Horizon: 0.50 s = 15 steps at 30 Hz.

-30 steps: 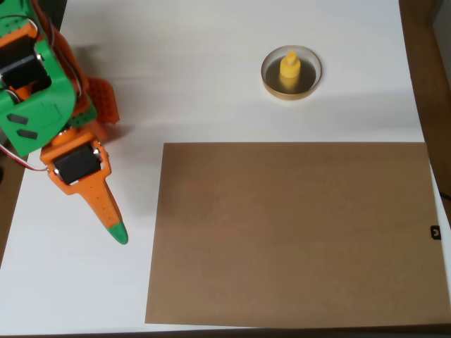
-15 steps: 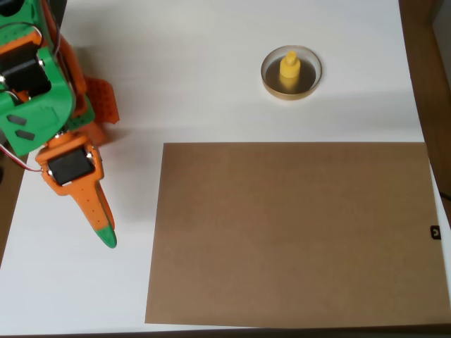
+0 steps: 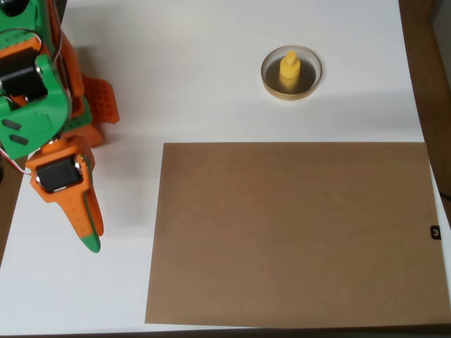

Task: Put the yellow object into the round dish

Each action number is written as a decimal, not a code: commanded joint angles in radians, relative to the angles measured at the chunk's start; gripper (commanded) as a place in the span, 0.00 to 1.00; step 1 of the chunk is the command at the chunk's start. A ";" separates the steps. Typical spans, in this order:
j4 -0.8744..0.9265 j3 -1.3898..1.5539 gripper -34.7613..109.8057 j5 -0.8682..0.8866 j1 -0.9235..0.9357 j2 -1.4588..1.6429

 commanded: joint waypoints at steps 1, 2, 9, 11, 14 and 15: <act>0.005 0.000 0.27 -0.015 0.005 0.020; 0.005 0.000 0.26 -0.021 -0.002 0.020; 0.014 -0.003 0.24 -0.040 -0.023 0.020; 0.014 -0.003 0.24 -0.040 -0.023 0.020; 0.014 -0.003 0.24 -0.040 -0.023 0.020; 0.014 -0.003 0.24 -0.040 -0.023 0.020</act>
